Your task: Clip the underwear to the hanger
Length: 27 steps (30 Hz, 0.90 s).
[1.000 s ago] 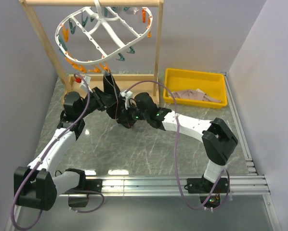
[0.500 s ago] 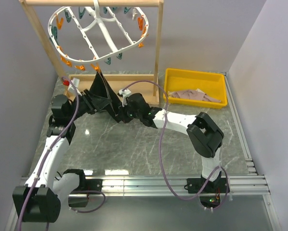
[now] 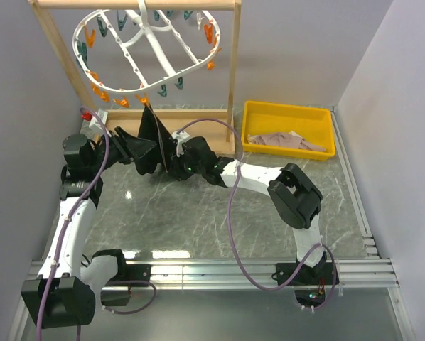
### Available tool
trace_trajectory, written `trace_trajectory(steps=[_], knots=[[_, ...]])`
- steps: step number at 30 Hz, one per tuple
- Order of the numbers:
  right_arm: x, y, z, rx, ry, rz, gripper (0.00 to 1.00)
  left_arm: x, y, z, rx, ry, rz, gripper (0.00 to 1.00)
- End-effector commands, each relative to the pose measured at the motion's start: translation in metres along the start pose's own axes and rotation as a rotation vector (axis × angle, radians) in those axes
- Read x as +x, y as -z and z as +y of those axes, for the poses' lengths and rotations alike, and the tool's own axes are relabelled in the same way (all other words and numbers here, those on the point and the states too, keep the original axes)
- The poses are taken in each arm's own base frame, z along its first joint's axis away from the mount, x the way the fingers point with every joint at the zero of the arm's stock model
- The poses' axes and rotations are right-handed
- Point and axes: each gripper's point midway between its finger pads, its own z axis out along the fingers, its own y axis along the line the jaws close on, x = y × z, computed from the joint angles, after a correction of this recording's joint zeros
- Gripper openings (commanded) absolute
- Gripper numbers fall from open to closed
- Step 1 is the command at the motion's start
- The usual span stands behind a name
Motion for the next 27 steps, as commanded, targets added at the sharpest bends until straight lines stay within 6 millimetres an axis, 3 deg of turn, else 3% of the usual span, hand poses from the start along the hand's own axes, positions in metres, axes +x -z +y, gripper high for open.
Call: trace_trajectory(steps=[1, 10, 21, 27], knots=[[-0.025, 0.006, 0.007, -0.028, 0.003, -0.048, 0.29, -0.016, 0.002, -0.017, 0.05, -0.095, -0.011, 0.58], [-0.038, 0.033, 0.015, -0.06, 0.053, -0.084, 0.39, -0.018, 0.004, -0.021, 0.075, -0.188, -0.013, 0.59], [-0.037, 0.047, 0.009, -0.051, 0.058, -0.085, 0.4, -0.021, 0.006, -0.026, 0.102, -0.257, -0.031, 0.58], [-0.064, 0.088, 0.008, -0.108, -0.012, -0.167, 0.5, -0.016, 0.015, -0.039, 0.158, -0.383, -0.041, 0.57]])
